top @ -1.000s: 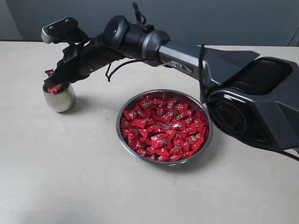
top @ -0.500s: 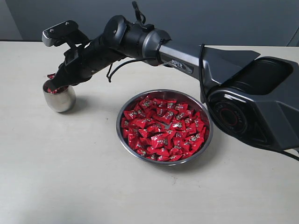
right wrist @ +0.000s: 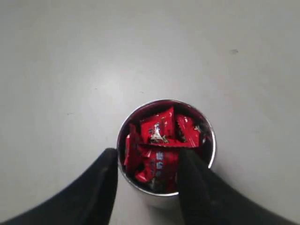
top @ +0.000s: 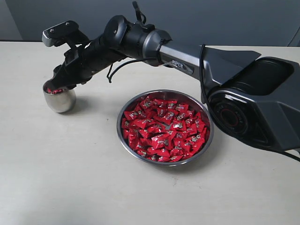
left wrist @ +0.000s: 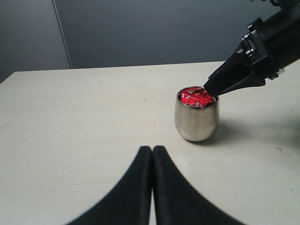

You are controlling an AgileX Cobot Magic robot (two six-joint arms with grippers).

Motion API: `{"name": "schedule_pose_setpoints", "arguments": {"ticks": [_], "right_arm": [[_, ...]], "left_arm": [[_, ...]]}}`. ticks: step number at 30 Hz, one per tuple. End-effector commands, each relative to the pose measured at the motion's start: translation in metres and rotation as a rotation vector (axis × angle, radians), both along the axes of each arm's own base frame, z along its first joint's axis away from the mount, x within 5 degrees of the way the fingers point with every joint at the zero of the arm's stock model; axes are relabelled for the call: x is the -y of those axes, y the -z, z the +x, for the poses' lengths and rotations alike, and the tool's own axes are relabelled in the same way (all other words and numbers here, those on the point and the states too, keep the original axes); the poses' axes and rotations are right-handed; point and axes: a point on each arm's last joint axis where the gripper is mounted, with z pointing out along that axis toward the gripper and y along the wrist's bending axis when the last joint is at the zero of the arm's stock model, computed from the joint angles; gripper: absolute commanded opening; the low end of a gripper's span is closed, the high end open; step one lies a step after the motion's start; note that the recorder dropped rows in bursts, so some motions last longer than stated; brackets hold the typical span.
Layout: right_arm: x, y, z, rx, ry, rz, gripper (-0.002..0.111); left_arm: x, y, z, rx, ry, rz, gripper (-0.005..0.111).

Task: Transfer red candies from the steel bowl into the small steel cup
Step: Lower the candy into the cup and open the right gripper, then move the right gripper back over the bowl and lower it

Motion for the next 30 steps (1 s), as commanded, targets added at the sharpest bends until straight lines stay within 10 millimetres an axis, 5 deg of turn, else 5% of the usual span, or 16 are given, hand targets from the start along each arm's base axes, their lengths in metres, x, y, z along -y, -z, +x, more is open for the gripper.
{"name": "schedule_pose_setpoints", "arguments": {"ticks": [1,11,14,19,30], "right_arm": [[0.0,-0.015,0.002,0.023,0.025,0.037,0.042],[0.017,-0.07,0.012,0.124,0.071,0.11,0.042],[0.023,-0.08,0.016,0.141,0.081,0.115,0.034],[0.025,-0.082,0.015,0.131,0.087,0.1,0.0],[0.029,-0.08,0.018,0.114,0.174,0.11,-0.001]], "left_arm": [[0.0,0.001,0.0,0.003,-0.001,-0.004,0.0],[0.0,0.001,0.0,0.003,-0.001,-0.004,0.0],[0.0,0.001,0.0,0.003,-0.001,-0.004,0.0],[0.0,0.001,0.0,0.003,-0.001,-0.004,0.0],[0.0,0.001,0.0,0.003,-0.001,-0.004,0.0]]}}
